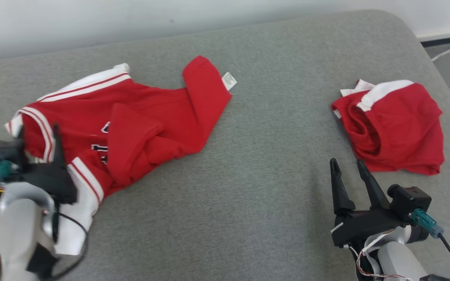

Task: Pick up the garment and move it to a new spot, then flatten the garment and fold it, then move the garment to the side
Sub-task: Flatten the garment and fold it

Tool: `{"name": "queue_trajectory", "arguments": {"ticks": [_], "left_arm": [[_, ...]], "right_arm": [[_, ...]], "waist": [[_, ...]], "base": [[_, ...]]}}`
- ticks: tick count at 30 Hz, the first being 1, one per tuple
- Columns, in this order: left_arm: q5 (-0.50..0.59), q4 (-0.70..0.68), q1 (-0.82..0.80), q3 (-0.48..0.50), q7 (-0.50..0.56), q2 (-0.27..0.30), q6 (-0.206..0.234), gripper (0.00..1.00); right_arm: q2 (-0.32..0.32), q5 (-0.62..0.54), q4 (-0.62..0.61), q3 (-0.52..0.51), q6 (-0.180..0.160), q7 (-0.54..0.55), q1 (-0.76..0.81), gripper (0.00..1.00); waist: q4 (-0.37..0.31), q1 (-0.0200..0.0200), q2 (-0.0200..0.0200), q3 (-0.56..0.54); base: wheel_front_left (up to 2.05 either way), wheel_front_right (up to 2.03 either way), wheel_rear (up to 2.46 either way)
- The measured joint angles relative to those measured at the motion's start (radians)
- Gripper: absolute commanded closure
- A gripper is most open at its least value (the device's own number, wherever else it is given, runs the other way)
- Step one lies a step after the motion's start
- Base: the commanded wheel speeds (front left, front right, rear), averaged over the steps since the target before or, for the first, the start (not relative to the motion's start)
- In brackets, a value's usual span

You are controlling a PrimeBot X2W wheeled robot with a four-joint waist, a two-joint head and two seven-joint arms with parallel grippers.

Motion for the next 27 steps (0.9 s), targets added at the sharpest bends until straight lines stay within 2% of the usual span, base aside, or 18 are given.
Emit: {"name": "queue_trajectory", "arguments": {"ticks": [6,12,27], "left_arm": [[-0.035,-0.081,0.129,0.014,0.000,-0.105,-0.071,0.00],[-0.059,-0.142,0.255,0.064,0.000,-0.167,-0.088,0.00],[-0.055,-0.169,0.399,0.154,0.000,-0.203,-0.096,0.00]], "right_arm": [[-0.011,-0.002,0.010,-0.014,0.000,0.000,0.026,0.00],[-0.005,-0.002,0.018,-0.012,0.000,0.000,0.046,0.00],[-0.006,0.007,0.025,-0.030,0.000,0.000,0.099,0.00]], "waist": [[0.054,-0.0001,-0.0001,-0.033],[0.098,-0.0002,-0.0002,-0.083],[0.133,-0.0003,-0.0002,-0.127]], "base": [[0.00,0.00,0.00],[0.00,0.00,0.00],[0.00,0.00,0.00]]}}
